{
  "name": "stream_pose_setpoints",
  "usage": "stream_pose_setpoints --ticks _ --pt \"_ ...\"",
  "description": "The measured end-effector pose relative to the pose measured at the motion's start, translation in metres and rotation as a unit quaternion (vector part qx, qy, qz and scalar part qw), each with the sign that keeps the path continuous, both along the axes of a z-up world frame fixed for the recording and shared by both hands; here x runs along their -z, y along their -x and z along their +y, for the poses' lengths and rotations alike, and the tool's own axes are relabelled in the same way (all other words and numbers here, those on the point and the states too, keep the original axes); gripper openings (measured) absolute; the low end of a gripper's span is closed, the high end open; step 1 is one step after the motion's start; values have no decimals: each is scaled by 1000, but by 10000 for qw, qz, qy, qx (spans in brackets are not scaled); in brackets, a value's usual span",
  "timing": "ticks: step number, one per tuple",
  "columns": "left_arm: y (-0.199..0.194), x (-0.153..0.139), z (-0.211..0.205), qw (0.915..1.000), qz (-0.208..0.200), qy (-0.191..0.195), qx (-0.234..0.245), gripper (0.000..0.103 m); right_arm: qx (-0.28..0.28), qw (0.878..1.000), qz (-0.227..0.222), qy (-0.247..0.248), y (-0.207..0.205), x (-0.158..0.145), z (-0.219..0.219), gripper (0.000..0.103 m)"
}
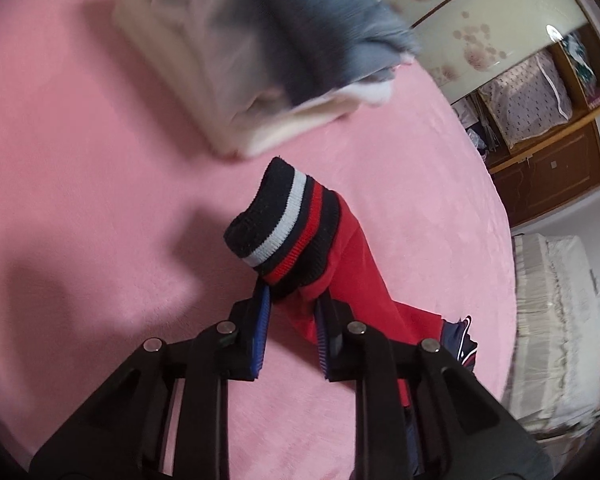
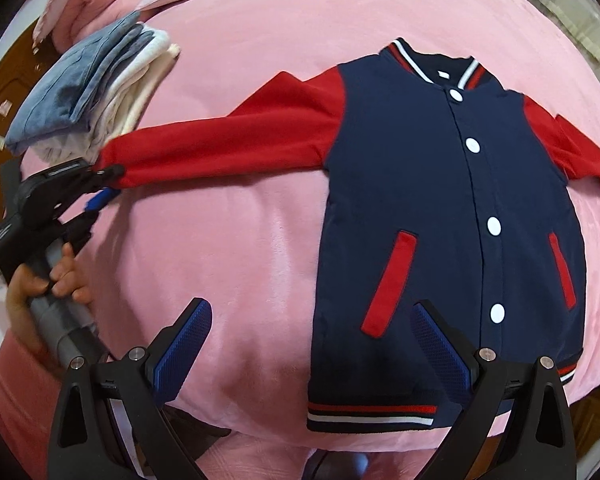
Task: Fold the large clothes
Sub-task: 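Grasp the red sleeve cuff with the left gripper and lift it, then fold the red sleeve across the jacket body with the left gripper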
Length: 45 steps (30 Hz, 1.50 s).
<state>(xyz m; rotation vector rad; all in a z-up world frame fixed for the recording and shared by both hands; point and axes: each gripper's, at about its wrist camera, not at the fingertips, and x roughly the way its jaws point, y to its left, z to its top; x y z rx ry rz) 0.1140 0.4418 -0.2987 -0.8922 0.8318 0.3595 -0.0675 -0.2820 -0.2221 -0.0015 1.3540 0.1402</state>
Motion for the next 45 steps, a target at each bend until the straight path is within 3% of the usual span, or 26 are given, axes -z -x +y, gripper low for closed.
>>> stream_pose_setpoints --ticks 5,8,14,17,23,27,30,32,34,36,38,41,42,45 --pt "-16 -53 -45 9941 -233 -988 374 17 291 9994 -78 -148 -14 2 0 101" --pt "-36 -86 -66 9882 -441 -1325 625 17 532 9980 -152 -297 -18 -7 -19 101" --pt "-71 -130 -138 9819 -915 -1233 1105 17 992 9936 -426 -337 -43 -12 -60 101" --pt "-87 -143 -198 9783 -1049 -1126 1391 17 1278 9895 -603 -296 -65 -9 -80 101" --pt "-104 -127 -327 9629 -770 -1236 2274 17 1767 9811 -768 -189 -109 1 -122 101" --pt "-104 -102 -404 9553 -372 -1030 2747 18 1967 9769 -815 -155 -142 8 -144 101" --pt "-114 -72 -458 9433 46 -764 3230 20 1997 9765 -807 -99 -174 18 -151 101" --pt "-121 -50 -480 9315 376 -598 3569 28 1964 9773 -787 -109 -193 26 -152 101" --pt "-126 -35 -493 9216 675 -575 3780 55 1896 9789 -742 -149 -216 35 -149 101" --pt "-122 -32 -498 9205 792 -673 3766 64 1809 9808 -671 -282 -238 44 -146 101" --pt "-116 -35 -499 9228 809 -743 3693 64 1674 9832 -567 -451 -261 57 -137 101" --pt "-110 -43 -468 9318 883 -786 3432 66 1440 9852 -389 -844 -302 77 -113 98" --pt "-105 -43 -458 9373 983 -840 3236 66 1351 9849 -290 -1044 -311 86 -98 92" --pt "-100 -35 -422 9469 1274 -883 2817 66 1134 9807 219 -1578 -346 120 -53 86"
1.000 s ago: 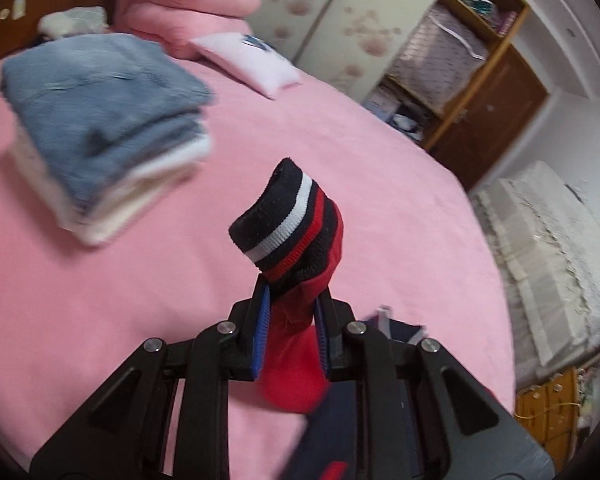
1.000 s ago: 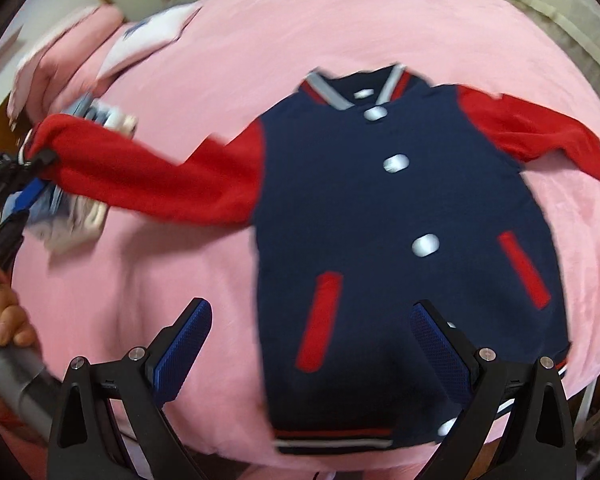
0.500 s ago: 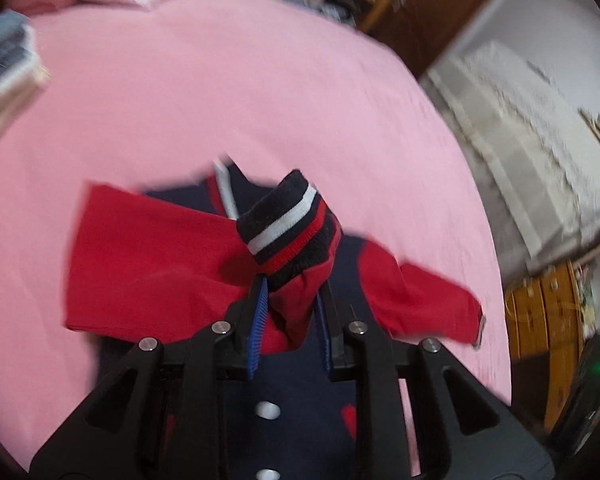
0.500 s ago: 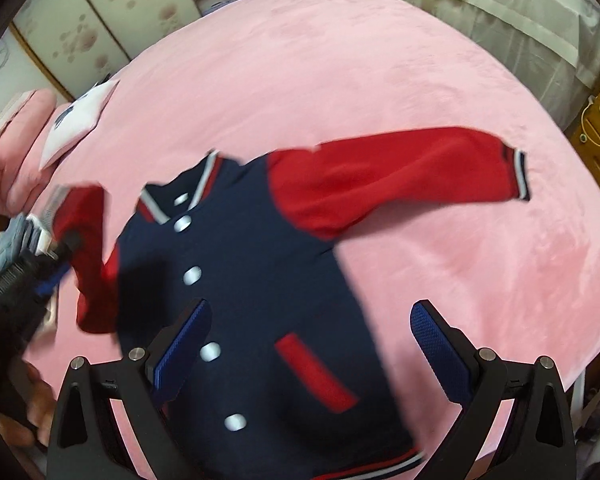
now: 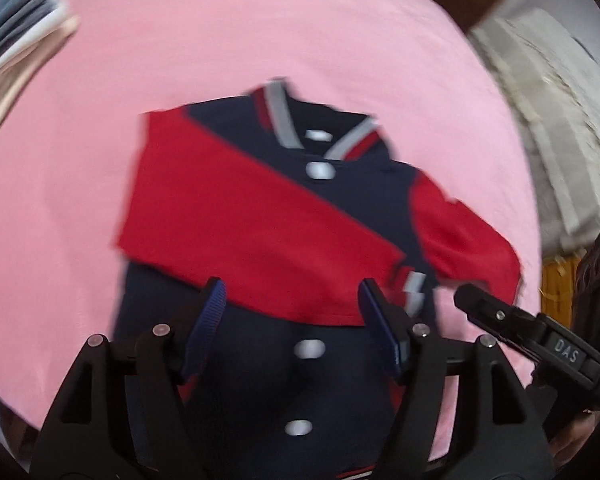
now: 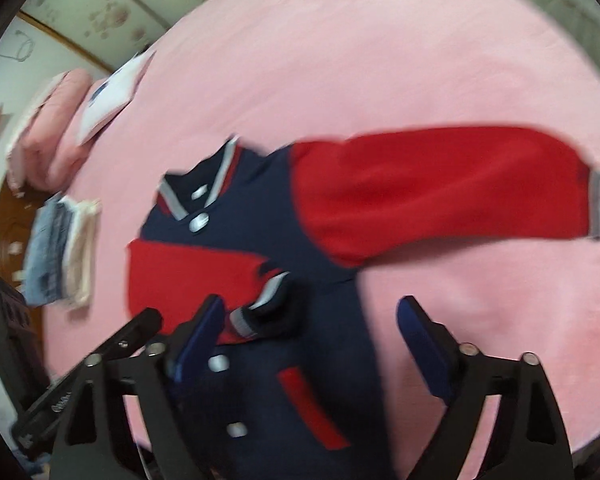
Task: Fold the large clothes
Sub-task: 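Fold the red sleeve across the jacket body with the left gripper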
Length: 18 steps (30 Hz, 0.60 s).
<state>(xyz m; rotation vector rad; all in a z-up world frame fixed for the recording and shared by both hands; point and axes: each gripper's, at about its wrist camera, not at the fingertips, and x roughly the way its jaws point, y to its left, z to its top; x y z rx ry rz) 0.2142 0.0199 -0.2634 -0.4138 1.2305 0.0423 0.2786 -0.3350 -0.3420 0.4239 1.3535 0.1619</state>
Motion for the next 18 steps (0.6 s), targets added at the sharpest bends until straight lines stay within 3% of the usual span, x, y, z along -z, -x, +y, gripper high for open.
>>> stream_pose_setpoints --ticks 3,5,7,8,10,12,15,18 --pt "4 11 28 9990 230 -209 -314 66 -204 9986 466 -126 -12 44 33 86" --pt "4 11 46 9980 292 -303 -465 66 -290 9965 789 0 -22 73 60 76" --pt "3 4 71 9971 317 -371 -577 66 -202 9950 975 -61 -27 98 72 53" --pt "3 2 77 9969 324 -398 -601 66 -52 9951 965 -219 -31 110 85 47" --pt "1 2 84 9962 337 -504 -622 66 219 9951 803 -530 -38 127 108 22" --pt "0 4 88 9956 276 -617 -648 66 203 9980 400 -435 -49 122 130 12" --pt "-3 8 87 9955 207 -685 -623 66 -154 9992 -276 -253 -41 82 130 12" --pt "-7 16 83 9955 241 -724 -567 66 -523 9936 -990 -126 -60 47 147 11"
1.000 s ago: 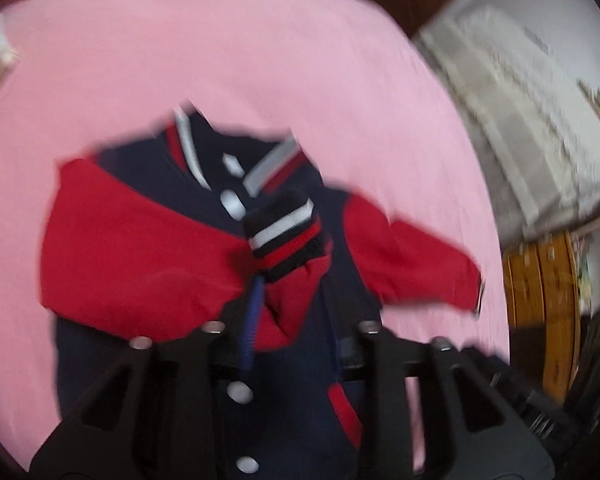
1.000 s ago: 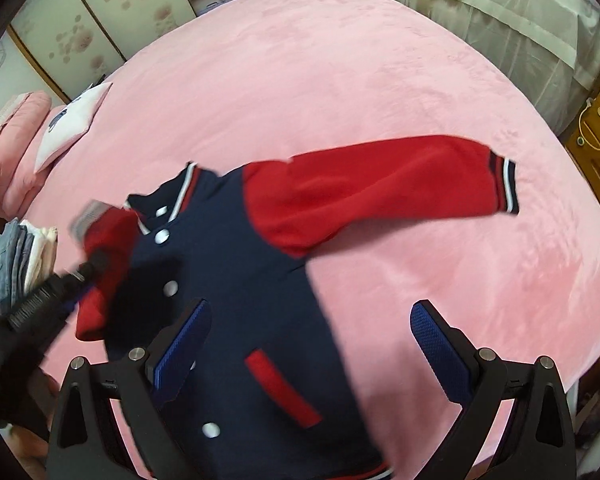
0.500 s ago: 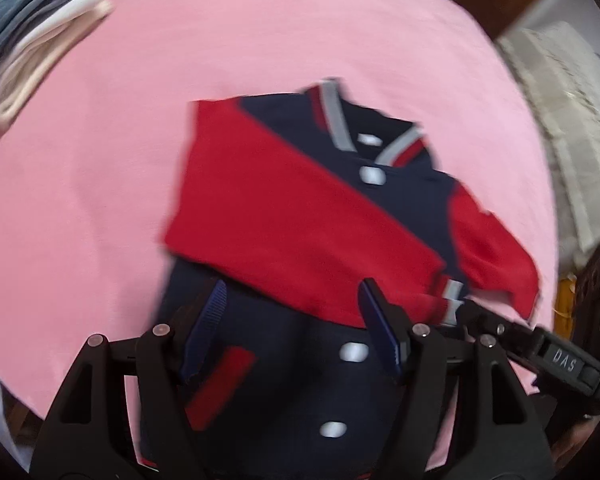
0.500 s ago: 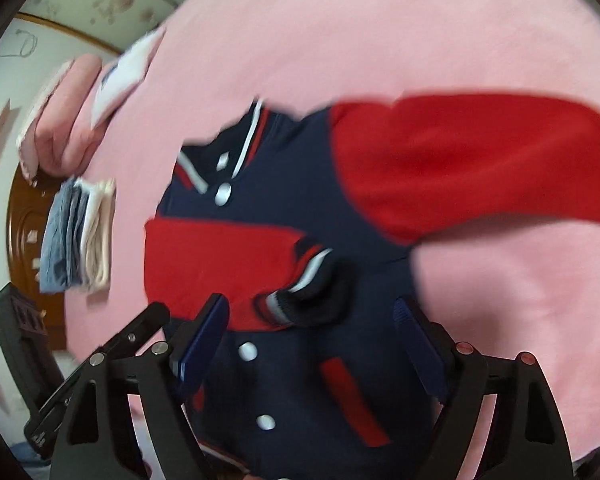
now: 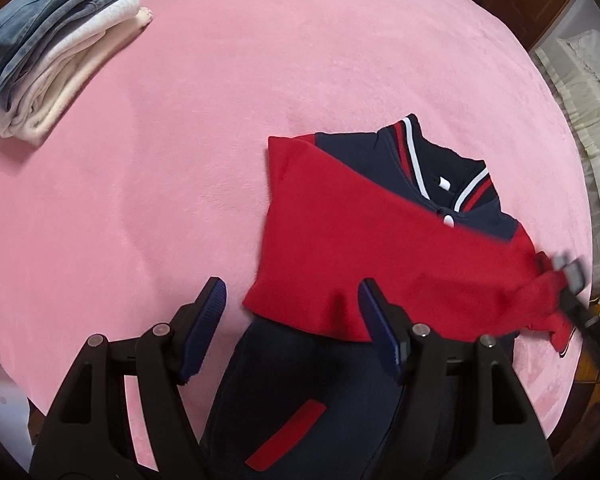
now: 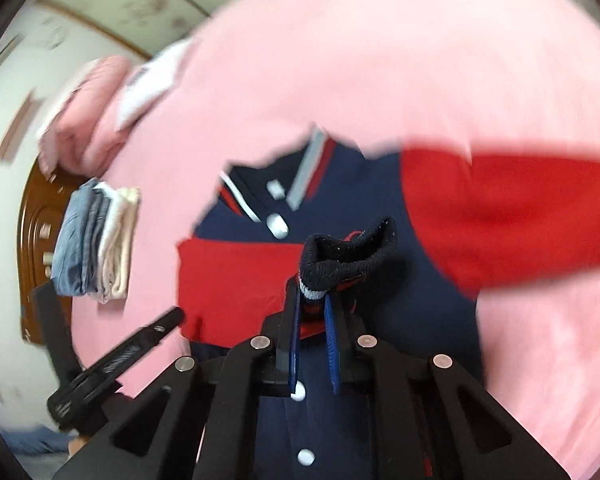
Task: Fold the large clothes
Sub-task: 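Fold the red sleeve across the jacket body with the left gripper, then lay the sleeve flat on the body and open the left gripper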
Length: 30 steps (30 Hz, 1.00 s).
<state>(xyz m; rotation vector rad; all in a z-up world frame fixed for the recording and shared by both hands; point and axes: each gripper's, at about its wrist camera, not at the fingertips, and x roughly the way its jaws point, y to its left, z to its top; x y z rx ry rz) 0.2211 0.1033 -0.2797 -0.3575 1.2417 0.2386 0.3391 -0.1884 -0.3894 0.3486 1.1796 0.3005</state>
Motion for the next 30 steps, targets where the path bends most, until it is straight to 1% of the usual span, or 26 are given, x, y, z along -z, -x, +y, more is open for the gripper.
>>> stream_pose_setpoints --ticks 2,3,4,5,6,7,9,10,11,12,13,15,17,18,19,20,21,22,23,24,25,26,27,28,29,30 --pt "1 3 -1 10000 17 7 14 66 -157 9990 -428 -1 -11 -14 11 11" --pt "1 5 -1 10000 50 15 18 66 -196 9981 -587 69 -10 -19 17 11" --pt "1 9 -1 9999 107 5 14 66 -219 9978 -611 161 -8 -24 11 11" --pt "0 14 0 9999 163 -9 8 66 -231 9979 -545 265 -12 -17 6 11" --pt "-1 19 0 9997 223 -25 8 66 -254 9984 -355 369 -22 0 15 11" --pt "-1 24 1 9995 296 -53 7 66 -289 9984 -173 451 -26 8 14 11" --pt "-1 33 3 9990 442 -104 3 66 -276 9962 191 798 -37 47 23 12" --pt "-1 35 3 9987 500 -99 14 66 -258 9932 481 1026 -39 66 22 15" --pt "-1 36 4 9985 532 -92 23 66 -230 9902 739 1164 -37 77 13 17" --pt "-1 35 5 9985 534 -86 41 66 -172 9872 1001 1232 -41 92 18 25" --pt "-1 33 6 9987 505 -94 62 66 -91 9867 1055 1236 -44 99 26 29" --pt "-2 25 6 9991 397 -116 134 66 85 9888 897 1189 -48 101 35 30" --pt "-4 15 5 9993 285 -117 232 66 166 9899 620 1268 -53 94 50 32" --pt "-6 8 4 9993 184 -77 325 65 127 9922 440 1157 -58 89 61 32" --pt "-8 4 2 9991 119 -53 393 61 57 9946 296 991 -59 84 59 32" --pt "-11 2 0 9988 66 -42 479 59 -114 9975 103 695 -66 80 74 32" --pt "-14 2 -3 9985 63 -71 548 54 -333 9986 -53 410 -74 79 91 32" --pt "-18 3 -7 9981 93 -104 593 48 -525 9983 -131 222 -79 79 100 32" --pt "-24 6 -12 9975 159 -151 670 44 -789 9967 -195 35 -87 84 119 32" --pt "-27 10 -15 9969 202 -180 744 36 -994 9947 -243 -81 -91 89 134 31" --pt "-31 15 -16 9962 254 -210 811 35 -1114 9933 -278 -140 -82 87 134 28" --pt "-33 19 -19 9954 326 -282 852 35 -1182 9924 -307 -137 -90 99 148 26" --pt "-36 26 -21 9941 465 -434 876 35 -1151 9929 -301 -8 -83 101 141 22" --pt "-38 33 -21 9928 570 -560 892 35 -1033 9941 -250 216 -78 103 125 19" --pt "-38 38 -21 9920 594 -597 937 35 -820 9957 -162 411 -86 116 128 17" --pt "-38 40 -20 9919 577 -580 967 35 -533 9973 -77 501 -90 126 122 15"
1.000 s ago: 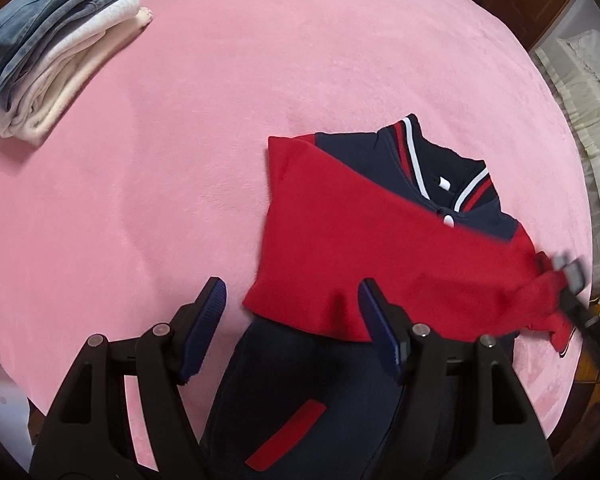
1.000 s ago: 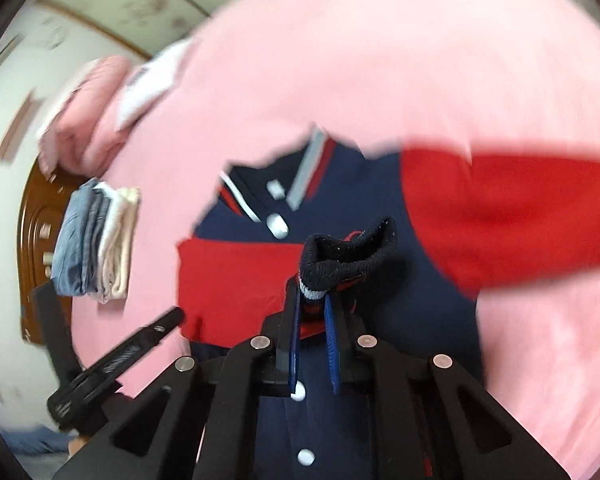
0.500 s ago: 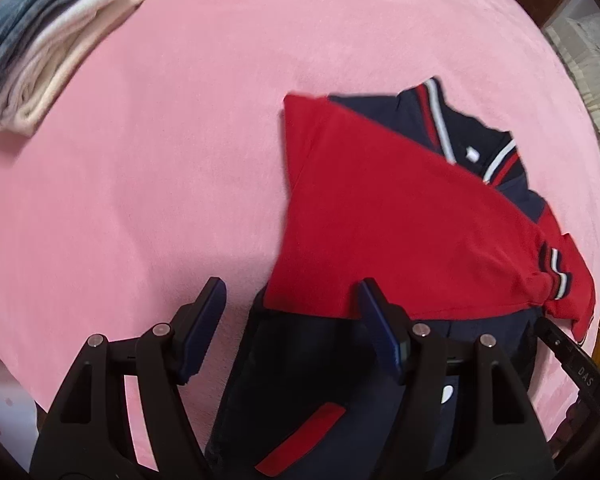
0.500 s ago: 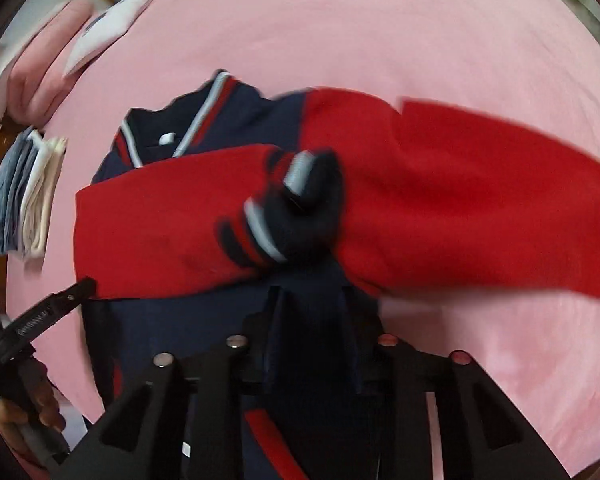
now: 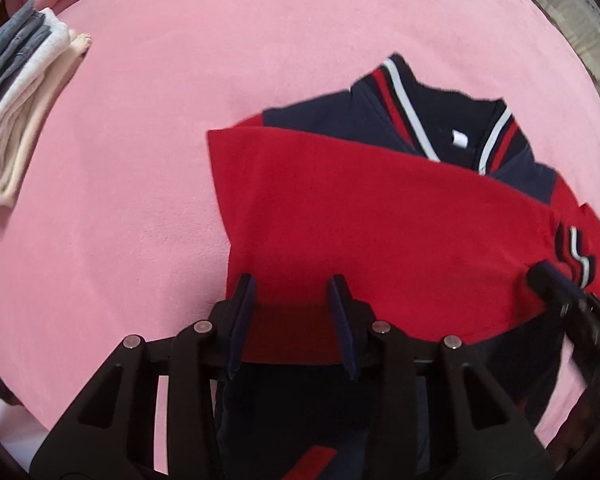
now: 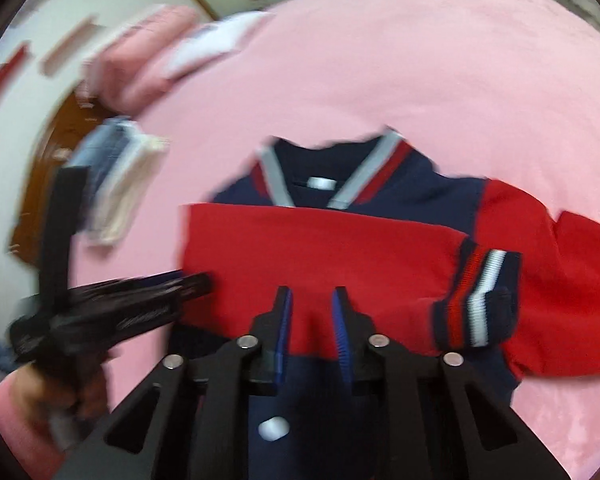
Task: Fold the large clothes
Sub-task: 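Lay the sleeve flat on the body and open the left gripper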
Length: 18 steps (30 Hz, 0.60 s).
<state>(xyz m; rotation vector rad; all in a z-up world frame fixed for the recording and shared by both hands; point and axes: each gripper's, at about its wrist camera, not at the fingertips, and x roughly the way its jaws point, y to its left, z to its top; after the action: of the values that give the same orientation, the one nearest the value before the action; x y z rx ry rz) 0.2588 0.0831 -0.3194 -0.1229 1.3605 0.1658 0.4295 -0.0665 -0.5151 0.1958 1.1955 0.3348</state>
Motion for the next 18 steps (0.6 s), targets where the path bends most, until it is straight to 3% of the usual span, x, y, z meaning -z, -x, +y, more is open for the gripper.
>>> stream_pose_setpoints --ticks 3,7,9,11,14,16,18 --pt "1 2 5 9999 -38 69 125 35 711 9973 135 -135 -8 27 -21 0" --pt "1 6 14 9994 -89 251 233 35 1294 9916 -69 -19 -7 53 -28 0" --pt "0 7 20 9988 -64 365 309 35 1769 9816 -308 656 -3 49 -28 0" --pt "-4 11 24 9983 -23 457 374 35 2362 9647 -229 1140 -1 49 -48 0" --pt "-5 0 28 9977 12 477 482 35 2944 9524 15 791 -6 47 -81 0" --pt "-4 -19 27 9959 -266 497 707 35 2906 9539 -254 706 -6 27 -74 0" --pt "-5 -33 27 9929 -534 611 873 35 2508 9646 -636 504 -8 18 -49 0"
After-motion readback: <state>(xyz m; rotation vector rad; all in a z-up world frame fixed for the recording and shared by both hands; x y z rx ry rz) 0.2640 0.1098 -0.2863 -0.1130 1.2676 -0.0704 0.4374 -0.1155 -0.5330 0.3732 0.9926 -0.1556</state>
